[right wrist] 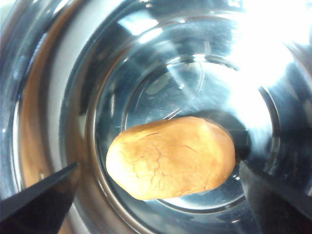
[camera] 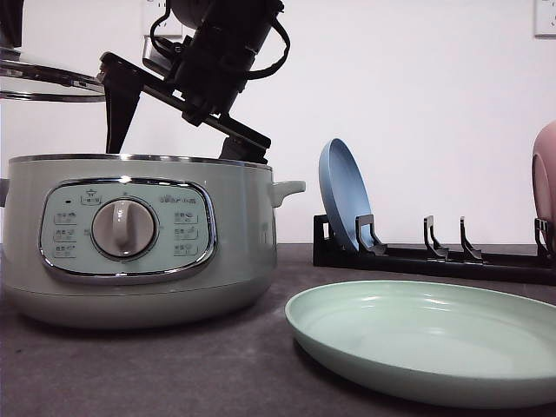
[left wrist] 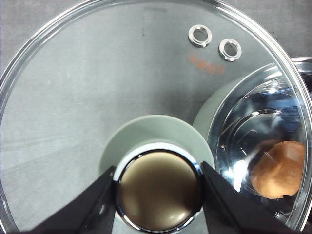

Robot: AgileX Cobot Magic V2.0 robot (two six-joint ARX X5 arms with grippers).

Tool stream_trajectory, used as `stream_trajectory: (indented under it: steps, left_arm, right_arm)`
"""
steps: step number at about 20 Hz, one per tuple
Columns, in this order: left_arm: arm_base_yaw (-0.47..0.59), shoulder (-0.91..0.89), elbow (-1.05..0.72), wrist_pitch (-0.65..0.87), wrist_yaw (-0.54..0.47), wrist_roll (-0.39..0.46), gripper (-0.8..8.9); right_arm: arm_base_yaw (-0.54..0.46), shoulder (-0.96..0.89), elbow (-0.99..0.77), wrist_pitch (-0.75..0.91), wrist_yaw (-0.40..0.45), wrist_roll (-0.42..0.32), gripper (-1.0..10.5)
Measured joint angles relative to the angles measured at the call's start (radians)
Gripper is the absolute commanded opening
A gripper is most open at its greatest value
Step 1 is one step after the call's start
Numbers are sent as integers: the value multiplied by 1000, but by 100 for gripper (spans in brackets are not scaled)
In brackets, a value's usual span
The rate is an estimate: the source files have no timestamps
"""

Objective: The right arm pick the green plate and place it on desk, then the left arm uncap open the steamer lid, the right arm pick the potato and place it on the plate, then the right arm cap close the steamer lid

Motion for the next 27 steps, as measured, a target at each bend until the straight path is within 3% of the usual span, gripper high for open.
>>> stream_trajectory:
  steps: [9,17,23,27]
  left_arm:
    - [1,0,0,0,22,4,10]
    - [1,0,0,0,22,4,10]
    - [1,0,0,0,22,4,10]
    - [1,0,0,0,22,4,10]
  right_arm:
    - [3,30,8,4,2,17,520]
    - [4,45,8,97,-97,-3,518]
    - [12,45,8,-4,17,-73,518]
    - [19,45,8,-14,23,-88,477]
